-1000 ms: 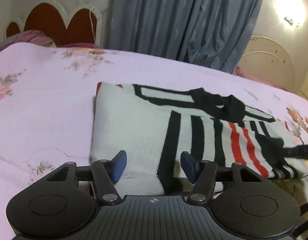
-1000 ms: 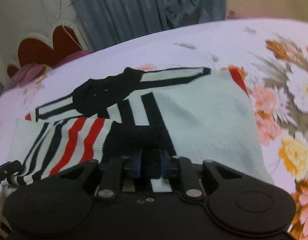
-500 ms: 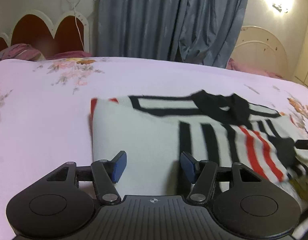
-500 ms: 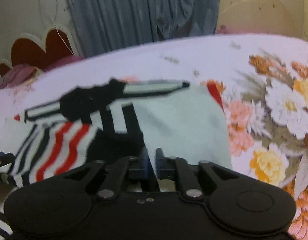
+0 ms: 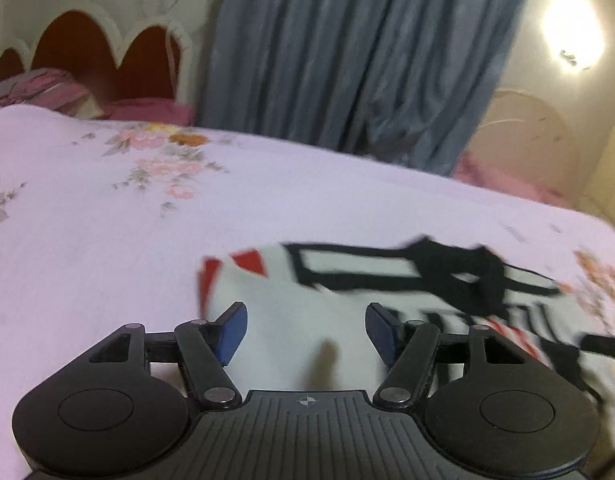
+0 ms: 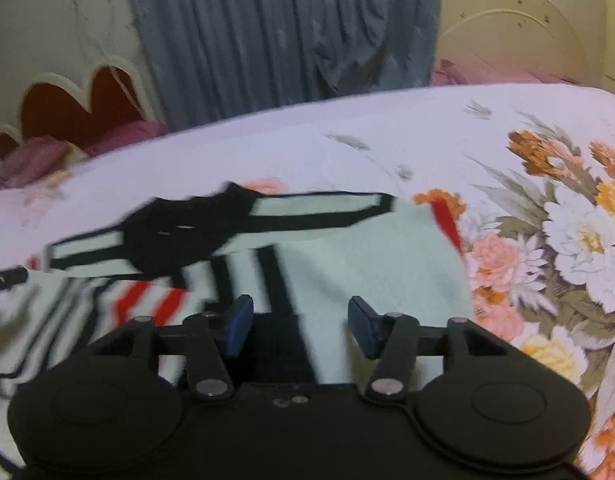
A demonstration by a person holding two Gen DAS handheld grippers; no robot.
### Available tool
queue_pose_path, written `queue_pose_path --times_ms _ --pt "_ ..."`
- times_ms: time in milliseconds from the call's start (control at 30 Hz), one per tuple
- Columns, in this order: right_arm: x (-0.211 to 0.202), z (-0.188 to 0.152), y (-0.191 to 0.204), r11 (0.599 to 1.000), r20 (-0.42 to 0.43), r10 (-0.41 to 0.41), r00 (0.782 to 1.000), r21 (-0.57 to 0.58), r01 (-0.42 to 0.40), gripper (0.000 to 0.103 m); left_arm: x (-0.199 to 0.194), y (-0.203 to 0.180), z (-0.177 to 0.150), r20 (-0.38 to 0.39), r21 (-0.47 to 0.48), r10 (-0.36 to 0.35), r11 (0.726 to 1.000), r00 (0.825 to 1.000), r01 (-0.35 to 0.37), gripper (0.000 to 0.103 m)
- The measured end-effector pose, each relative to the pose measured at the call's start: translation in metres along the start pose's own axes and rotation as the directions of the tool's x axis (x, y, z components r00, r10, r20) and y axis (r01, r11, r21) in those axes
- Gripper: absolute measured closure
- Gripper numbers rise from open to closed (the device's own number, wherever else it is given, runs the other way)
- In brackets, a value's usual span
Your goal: Fold small clothes
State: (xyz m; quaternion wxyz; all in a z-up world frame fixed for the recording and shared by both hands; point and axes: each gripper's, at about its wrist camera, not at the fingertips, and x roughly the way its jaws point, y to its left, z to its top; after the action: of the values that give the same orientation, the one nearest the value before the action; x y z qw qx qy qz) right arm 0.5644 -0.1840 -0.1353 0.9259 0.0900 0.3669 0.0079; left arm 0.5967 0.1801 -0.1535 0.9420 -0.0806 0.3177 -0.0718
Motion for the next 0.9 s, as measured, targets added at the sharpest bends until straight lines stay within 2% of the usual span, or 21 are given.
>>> queue_pose_path --times_ms 33,100,133,200,233,300,333,433,500,567,600,667,733,900 --pt "-0.002 -0.003 0.006 1.000 0.003 0.026 1.000 -0.006 -0.026 0.074 -0.011 -0.007 -0.012 0.025 0.005 0.012 1.000 1.000 -0.012 0.039" --pt "0.001 -0.010 0.019 0.998 -0.006 0.052 0.999 -0.031 -0.052 0.081 -0.023 -0.015 -0.033 0.043 0.013 0.028 1.000 0.999 -0.028 0.039" --pt "0.005 -0.015 0.024 0.998 -0.027 0.048 0.999 -0.046 -0.049 0.081 -0.024 -0.016 -0.042 0.048 0.024 0.049 0.998 0.998 -0.050 0.039" --pt "0.017 -0.023 0.026 0.997 -0.081 -0.005 0.997 -0.083 -0.002 0.085 -0.011 -0.020 -0.062 -0.032 0.106 0.097 0.990 0.995 -0.094 0.039" --pt "0.019 -0.026 0.025 0.995 -0.069 -0.011 0.998 -0.101 0.004 0.086 -0.012 -0.024 -0.068 -0.005 0.148 0.109 0.983 0.994 -0.107 0.039" --pt "0.016 -0.020 0.029 0.994 -0.089 -0.035 0.995 -0.109 0.026 0.086 -0.019 -0.027 -0.062 -0.010 0.155 0.111 0.982 0.994 -0.108 0.039" --pt "0.011 -0.017 0.032 0.993 -0.080 -0.048 0.996 -0.110 0.039 0.080 -0.027 -0.026 -0.058 0.005 0.135 0.101 0.986 0.995 -0.101 0.039" --pt "-0.010 -0.014 0.035 0.995 -0.019 -0.005 1.000 -0.101 0.003 0.077 -0.048 -0.024 -0.058 0.031 0.093 0.058 0.994 0.998 -0.060 0.039" --pt "-0.014 -0.024 0.039 0.988 -0.033 -0.033 0.999 -0.153 0.027 0.077 -0.047 -0.027 -0.070 -0.012 0.117 0.050 0.992 0.999 -0.048 0.039" --pt "-0.002 -0.042 0.037 0.975 -0.099 -0.095 0.991 -0.210 0.072 0.079 -0.042 -0.027 -0.082 -0.028 0.141 0.055 0.989 0.998 -0.050 0.039" --pt "-0.004 -0.048 0.035 0.975 -0.069 -0.081 0.994 -0.212 0.064 0.079 -0.043 -0.030 -0.083 -0.027 0.148 0.060 0.987 0.998 -0.055 0.039" --pt "-0.008 -0.042 0.035 0.979 -0.081 -0.078 0.994 -0.192 0.061 0.079 -0.047 -0.029 -0.073 -0.025 0.121 0.052 0.991 0.998 -0.049 0.039" --pt "-0.013 -0.034 0.031 0.988 -0.051 -0.050 0.997 -0.148 0.042 0.077 -0.046 -0.026 -0.059 0.008 0.123 0.054 0.991 0.998 -0.055 0.039" --pt "-0.001 -0.010 0.020 0.988 -0.005 -0.089 0.996 -0.130 0.087 0.076 -0.010 -0.013 -0.005 0.035 0.125 0.086 0.988 0.996 -0.089 0.039"
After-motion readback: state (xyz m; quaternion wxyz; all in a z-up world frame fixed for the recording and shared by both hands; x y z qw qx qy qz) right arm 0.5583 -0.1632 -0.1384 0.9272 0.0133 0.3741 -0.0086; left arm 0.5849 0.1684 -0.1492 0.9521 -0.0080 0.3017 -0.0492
